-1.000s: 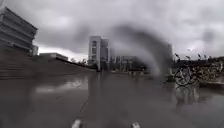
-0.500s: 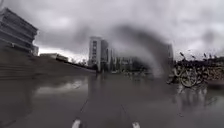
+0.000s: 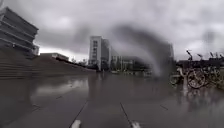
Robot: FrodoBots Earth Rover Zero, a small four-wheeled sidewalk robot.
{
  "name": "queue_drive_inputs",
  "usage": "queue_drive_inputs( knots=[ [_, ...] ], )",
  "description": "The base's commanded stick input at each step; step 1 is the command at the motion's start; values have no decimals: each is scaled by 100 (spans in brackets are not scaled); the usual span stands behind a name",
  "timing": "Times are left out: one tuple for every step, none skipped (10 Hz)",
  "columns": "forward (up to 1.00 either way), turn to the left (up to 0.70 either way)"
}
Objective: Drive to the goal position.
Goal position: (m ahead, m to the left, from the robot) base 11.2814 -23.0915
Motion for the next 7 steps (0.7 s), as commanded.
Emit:
queue_drive_inputs(
  knots=[
    [70,0],
    [70,0],
    [70,-3],
    [70,-17],
    [70,-33],
    [70,0],
    [70,0]
  ],
)
